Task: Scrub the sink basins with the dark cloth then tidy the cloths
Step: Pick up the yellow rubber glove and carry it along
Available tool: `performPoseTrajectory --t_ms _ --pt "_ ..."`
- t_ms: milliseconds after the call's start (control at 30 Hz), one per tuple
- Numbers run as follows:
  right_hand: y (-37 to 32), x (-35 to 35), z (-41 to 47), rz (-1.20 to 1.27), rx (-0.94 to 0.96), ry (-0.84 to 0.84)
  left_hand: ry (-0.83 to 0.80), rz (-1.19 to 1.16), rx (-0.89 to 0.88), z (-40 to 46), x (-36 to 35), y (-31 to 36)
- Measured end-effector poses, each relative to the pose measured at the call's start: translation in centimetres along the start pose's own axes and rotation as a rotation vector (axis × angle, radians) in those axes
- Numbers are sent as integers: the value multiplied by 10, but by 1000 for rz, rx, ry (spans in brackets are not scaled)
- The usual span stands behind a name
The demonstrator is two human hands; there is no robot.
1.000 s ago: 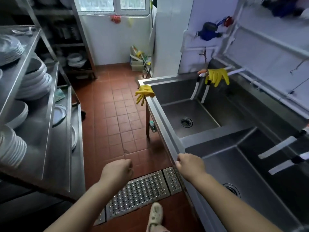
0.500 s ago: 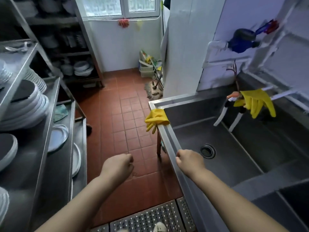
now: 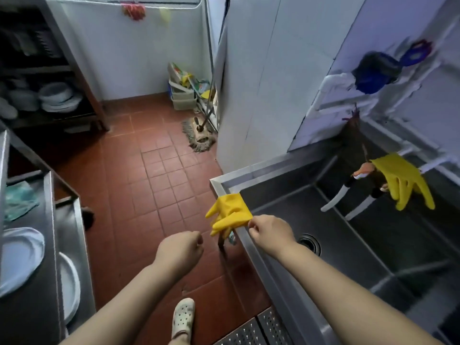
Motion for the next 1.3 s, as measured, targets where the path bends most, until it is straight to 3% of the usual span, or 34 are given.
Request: performPoseTrajectory --t_ms 300,633,933,1133,1233,1300 --pt "-33 -35 142 32 -50 -115 -65 -18 -91 105 10 -72" --pt "-22 -28 155 -226 -105 -136 -142 1 -212 157 7 -77" --pt "18 36 123 118 -283 146 -97 -174 -268 175 37 -19" --pt "37 89 83 388 -418 464 -228 -328 -334 173 47 46" --pt "51 99 62 675 -493 590 -397 -679 -287 172 39 86" --pt "63 104 47 795 -523 681 -524 -1027 -115 168 39 115"
Point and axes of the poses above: each hand's wrist, its own z-axis towards the middle knuckle, its own x-axis out of the back of the hand, y = z × x, the point moved 5 cm from there along z, towards the middle knuckle, and after that the axes turned 1 degree about y, right-handed, at the moved point
